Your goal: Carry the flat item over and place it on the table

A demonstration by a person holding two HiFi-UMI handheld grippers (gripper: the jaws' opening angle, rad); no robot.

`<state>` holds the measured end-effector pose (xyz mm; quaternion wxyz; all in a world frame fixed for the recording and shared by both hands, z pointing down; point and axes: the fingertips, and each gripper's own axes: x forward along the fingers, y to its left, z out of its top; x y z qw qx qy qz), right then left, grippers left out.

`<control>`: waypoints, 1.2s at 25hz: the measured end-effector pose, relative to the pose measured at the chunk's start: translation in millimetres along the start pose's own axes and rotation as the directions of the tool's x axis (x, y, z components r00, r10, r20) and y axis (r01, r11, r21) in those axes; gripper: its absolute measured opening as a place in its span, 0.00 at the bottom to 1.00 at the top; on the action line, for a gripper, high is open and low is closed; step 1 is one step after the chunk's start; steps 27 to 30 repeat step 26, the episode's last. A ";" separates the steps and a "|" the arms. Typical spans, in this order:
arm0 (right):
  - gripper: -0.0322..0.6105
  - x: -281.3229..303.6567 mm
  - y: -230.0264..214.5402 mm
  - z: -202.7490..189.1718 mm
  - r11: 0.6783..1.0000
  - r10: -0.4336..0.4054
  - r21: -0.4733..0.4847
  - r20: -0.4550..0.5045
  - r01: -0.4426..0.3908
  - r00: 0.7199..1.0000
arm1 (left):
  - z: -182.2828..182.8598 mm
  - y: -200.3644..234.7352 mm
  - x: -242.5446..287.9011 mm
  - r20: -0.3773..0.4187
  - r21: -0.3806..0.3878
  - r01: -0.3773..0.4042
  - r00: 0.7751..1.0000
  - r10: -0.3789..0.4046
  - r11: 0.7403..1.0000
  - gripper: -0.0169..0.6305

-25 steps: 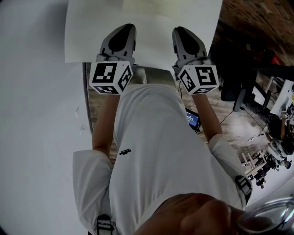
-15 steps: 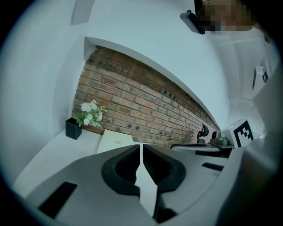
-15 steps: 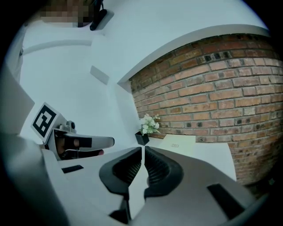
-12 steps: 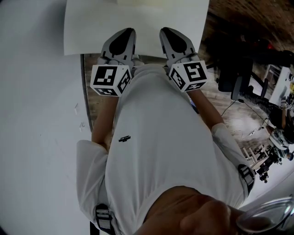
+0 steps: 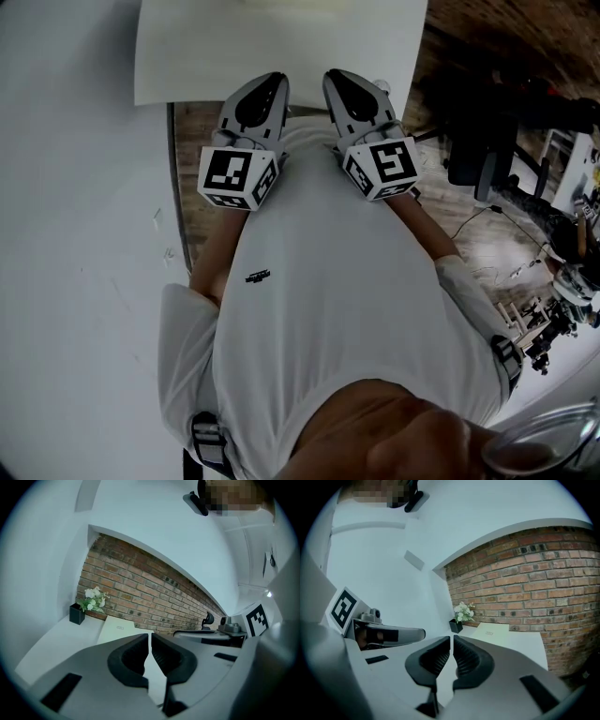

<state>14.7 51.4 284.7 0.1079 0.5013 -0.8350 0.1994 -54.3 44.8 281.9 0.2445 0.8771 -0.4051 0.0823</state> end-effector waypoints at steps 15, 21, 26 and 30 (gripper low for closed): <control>0.13 1.5 1.6 -2.7 0.999 -0.029 0.025 0.002 0.029 1.000 | -3.0 4.9 -8.6 0.005 0.007 0.002 1.000 -0.002 1.000 0.08; 0.13 2.3 2.2 -4.8 0.999 -0.029 0.036 -0.007 0.030 1.000 | -4.1 7.2 -10.2 0.002 -0.002 -0.001 1.000 0.001 1.000 0.08; 0.13 5.3 0.5 -10.6 0.998 -0.020 0.066 -0.015 0.021 1.000 | -5.1 9.4 -4.6 0.001 -0.008 0.004 1.000 -0.004 1.000 0.08; 0.13 5.3 0.5 -10.6 0.998 -0.020 0.066 -0.015 0.021 1.000 | -5.1 9.4 -4.6 0.001 -0.008 0.004 1.000 -0.004 1.000 0.08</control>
